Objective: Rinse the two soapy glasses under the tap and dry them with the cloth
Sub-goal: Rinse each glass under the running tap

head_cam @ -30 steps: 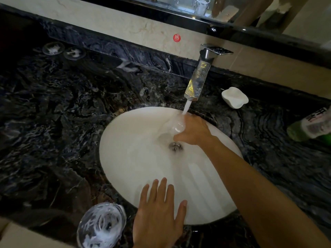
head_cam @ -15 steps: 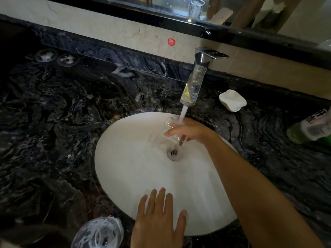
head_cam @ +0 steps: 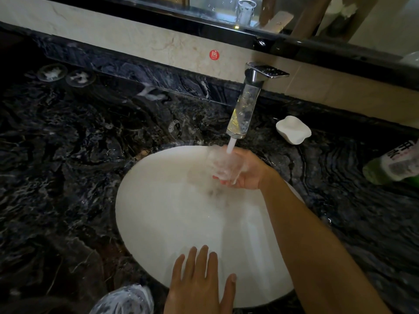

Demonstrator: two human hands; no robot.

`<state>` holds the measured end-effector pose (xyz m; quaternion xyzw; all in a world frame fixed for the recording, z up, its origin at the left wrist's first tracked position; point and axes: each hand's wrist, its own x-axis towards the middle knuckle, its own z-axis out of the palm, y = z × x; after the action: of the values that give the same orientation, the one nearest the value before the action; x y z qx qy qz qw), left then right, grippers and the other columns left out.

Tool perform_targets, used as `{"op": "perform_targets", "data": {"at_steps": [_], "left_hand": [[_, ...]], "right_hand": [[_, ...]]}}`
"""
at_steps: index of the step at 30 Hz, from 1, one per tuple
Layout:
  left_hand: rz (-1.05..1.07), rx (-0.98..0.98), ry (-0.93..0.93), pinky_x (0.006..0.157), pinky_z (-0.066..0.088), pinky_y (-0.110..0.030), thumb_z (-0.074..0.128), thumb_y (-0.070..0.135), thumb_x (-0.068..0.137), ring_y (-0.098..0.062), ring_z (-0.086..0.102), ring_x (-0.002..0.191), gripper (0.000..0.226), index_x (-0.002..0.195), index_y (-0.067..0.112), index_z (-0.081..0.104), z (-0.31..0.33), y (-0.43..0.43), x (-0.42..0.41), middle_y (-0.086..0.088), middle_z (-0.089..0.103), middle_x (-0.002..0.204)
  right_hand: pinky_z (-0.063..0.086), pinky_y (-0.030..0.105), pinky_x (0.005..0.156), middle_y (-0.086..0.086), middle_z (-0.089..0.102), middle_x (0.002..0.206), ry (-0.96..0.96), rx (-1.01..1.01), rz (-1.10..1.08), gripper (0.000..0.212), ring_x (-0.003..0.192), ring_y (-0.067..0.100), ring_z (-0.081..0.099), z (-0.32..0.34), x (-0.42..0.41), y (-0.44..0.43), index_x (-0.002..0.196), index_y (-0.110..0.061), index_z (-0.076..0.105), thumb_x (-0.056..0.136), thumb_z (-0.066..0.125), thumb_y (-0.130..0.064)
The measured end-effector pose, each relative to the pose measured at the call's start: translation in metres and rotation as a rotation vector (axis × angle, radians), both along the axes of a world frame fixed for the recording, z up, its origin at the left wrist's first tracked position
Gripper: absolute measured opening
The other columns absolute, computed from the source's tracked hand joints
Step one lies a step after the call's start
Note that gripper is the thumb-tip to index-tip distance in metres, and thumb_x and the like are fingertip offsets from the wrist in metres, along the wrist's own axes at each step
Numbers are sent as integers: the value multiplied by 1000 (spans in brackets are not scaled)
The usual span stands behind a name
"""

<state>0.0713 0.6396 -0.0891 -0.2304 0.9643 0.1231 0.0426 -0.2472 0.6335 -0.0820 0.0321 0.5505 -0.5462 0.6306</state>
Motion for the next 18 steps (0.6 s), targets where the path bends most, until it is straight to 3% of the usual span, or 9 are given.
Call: {"op": "perform_targets", "data": {"at_steps": [3, 6, 9, 12, 15, 18], "left_hand": [[-5, -6, -7, 98, 37, -48, 23, 66, 98, -31, 75, 105, 78, 102, 15, 82, -2, 0, -1, -10, 77, 115], [6, -13, 26, 96, 39, -48, 25, 65, 97, -32, 75, 103, 76, 99, 14, 82, -3, 1, -2, -9, 78, 113], [8, -26, 39, 96, 39, -49, 25, 64, 97, -31, 76, 103, 75, 98, 15, 81, -3, 1, -2, -9, 78, 112], [3, -20, 24, 96, 38, -48, 24, 65, 97, -31, 76, 103, 76, 98, 16, 81, -2, 0, -2, -8, 78, 112], [-1, -10, -2, 96, 37, -47, 22, 66, 97, -31, 76, 102, 78, 98, 16, 82, -1, 0, -3, -8, 79, 111], [0, -11, -2, 95, 38, -47, 23, 65, 97, -30, 76, 101, 76, 97, 16, 82, -1, 0, -3, -7, 79, 109]], "right_hand": [[55, 35, 70, 19, 67, 114, -28, -25, -22, 55, 98, 36, 66, 0, 1, 1, 115, -8, 73, 80, 68, -50], [57, 31, 60, 22, 68, 110, -83, -23, 39, 59, 83, 31, 67, -3, -1, 1, 105, -6, 78, 77, 67, -56], [59, 30, 58, 22, 69, 108, -108, -7, 43, 61, 81, 30, 68, -9, -3, -3, 108, -4, 74, 81, 63, -57], [59, 29, 56, 20, 67, 103, -75, -13, 98, 57, 72, 25, 69, -10, 0, -10, 115, -5, 64, 97, 52, -58], [59, 35, 71, 18, 67, 115, 63, -11, 118, 56, 97, 29, 68, -10, 1, -17, 122, -6, 63, 94, 65, -54], [58, 48, 93, 14, 68, 122, 192, 11, 156, 69, 111, 32, 65, -14, 0, -17, 123, -8, 68, 69, 91, -44]]}}
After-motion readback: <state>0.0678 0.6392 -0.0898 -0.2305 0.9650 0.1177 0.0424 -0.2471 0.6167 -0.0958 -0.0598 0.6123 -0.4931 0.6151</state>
